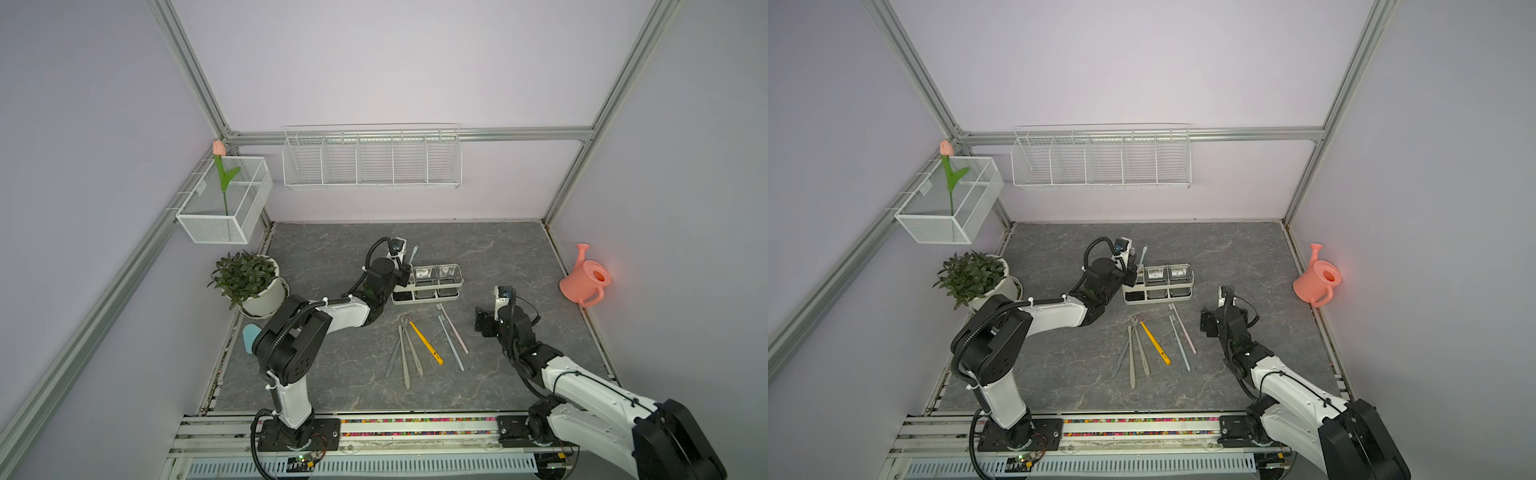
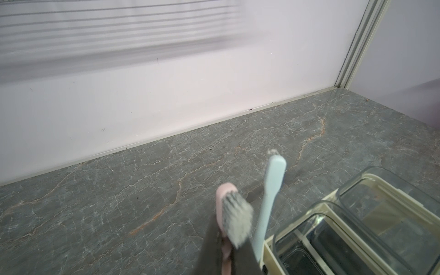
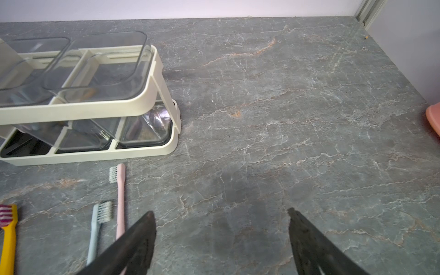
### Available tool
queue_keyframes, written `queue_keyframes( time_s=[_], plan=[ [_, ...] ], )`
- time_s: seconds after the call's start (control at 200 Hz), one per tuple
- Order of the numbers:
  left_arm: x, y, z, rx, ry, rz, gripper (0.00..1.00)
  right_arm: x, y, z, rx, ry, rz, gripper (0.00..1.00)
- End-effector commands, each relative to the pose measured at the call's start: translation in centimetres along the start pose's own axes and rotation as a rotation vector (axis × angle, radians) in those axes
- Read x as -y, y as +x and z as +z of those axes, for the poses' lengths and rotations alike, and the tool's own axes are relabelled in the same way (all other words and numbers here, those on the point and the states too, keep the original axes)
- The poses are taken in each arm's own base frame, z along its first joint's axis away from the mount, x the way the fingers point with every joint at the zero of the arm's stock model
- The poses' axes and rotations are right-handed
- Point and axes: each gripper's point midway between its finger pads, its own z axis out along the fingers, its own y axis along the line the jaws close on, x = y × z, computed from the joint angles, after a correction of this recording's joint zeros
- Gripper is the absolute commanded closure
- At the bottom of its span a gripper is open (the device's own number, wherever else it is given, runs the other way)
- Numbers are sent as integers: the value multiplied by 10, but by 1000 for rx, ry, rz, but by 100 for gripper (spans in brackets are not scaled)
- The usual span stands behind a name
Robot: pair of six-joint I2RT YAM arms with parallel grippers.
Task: Place the toothbrush into the toothbrush holder
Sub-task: Place the toothbrush in the toothbrush holder.
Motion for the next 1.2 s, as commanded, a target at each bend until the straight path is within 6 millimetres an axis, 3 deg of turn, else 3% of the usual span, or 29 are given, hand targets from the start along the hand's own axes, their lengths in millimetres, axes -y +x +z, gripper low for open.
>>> queue_keyframes(
  time_s=[0.0,0.475,1.195],
  plan=[
    [-4,26,3,-73,-20,31,99,1,-10,0,21,9,0,11],
    [-5,22,0,-81,-24,45,97,-3,-10,-2,24,-14,5,11],
    [1,-2,-12,-57,15,67,77,-2,-15,-12,63,-32,24,11]
  ],
)
